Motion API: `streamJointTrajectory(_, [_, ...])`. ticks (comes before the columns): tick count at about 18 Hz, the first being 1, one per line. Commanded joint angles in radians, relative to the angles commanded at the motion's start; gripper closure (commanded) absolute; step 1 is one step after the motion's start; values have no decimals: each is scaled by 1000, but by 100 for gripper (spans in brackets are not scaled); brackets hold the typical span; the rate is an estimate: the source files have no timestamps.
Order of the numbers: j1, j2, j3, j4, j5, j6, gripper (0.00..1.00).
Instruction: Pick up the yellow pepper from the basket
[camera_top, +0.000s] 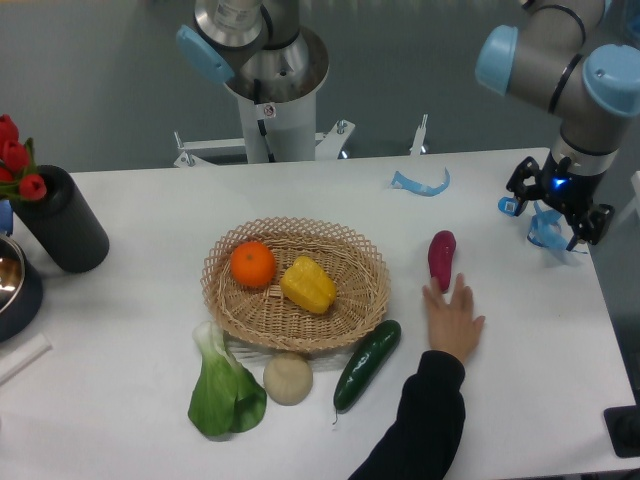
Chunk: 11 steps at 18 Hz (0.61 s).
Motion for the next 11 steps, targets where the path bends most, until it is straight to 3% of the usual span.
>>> streamJointTrajectory(8, [-15, 14, -17, 0, 14, -14, 0])
streamJointTrajectory(11, [-26, 35, -57, 2, 21, -20, 0])
